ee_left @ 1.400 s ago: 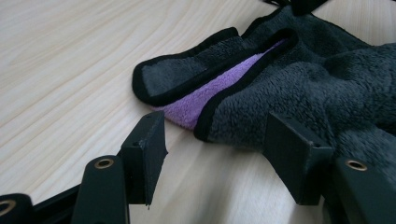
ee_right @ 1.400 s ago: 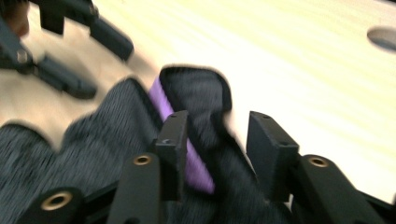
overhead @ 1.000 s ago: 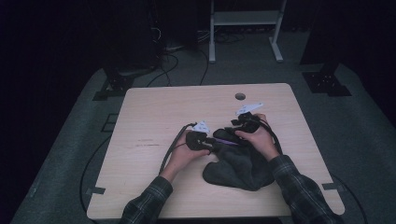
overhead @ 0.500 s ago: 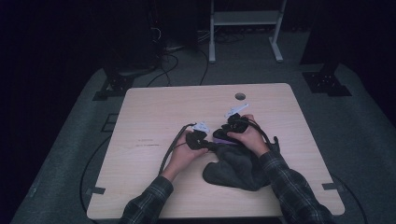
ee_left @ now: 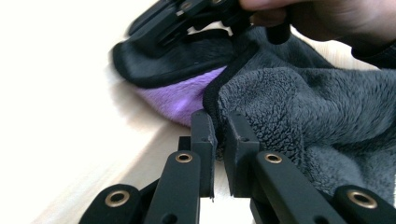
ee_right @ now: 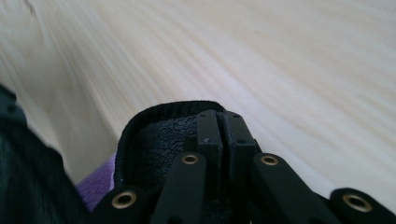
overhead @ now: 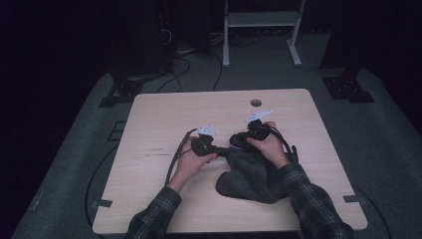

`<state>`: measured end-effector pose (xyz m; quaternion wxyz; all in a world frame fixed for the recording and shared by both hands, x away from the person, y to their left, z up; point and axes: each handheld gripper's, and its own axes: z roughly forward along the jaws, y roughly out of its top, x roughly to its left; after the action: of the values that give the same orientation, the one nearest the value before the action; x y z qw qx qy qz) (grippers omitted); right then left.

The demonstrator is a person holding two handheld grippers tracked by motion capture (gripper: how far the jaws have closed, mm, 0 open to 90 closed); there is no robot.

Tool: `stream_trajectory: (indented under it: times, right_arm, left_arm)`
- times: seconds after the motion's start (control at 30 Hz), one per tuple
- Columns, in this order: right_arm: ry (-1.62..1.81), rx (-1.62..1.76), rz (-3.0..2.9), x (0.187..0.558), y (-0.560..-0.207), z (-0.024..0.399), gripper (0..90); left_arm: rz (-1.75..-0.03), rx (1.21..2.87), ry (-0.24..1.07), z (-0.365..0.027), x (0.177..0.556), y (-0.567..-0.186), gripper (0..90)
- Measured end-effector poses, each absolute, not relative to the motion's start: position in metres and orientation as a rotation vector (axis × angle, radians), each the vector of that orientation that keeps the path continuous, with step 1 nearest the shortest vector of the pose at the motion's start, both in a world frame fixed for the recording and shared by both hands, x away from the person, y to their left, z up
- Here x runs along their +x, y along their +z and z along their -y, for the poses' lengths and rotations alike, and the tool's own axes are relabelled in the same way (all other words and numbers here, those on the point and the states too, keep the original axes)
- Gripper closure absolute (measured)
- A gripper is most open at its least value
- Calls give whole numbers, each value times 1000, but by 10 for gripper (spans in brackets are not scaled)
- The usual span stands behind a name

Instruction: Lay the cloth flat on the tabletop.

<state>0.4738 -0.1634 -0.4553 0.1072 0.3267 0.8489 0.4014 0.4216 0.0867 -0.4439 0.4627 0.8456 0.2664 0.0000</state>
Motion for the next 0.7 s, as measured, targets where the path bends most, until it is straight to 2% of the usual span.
stream_trajectory:
  times: [0.7]
  right_arm:
    - [1369,1145,-2139,444,-396,274,865]
  left_arm:
    - [-795,1900,195,-174,428,-397,830]
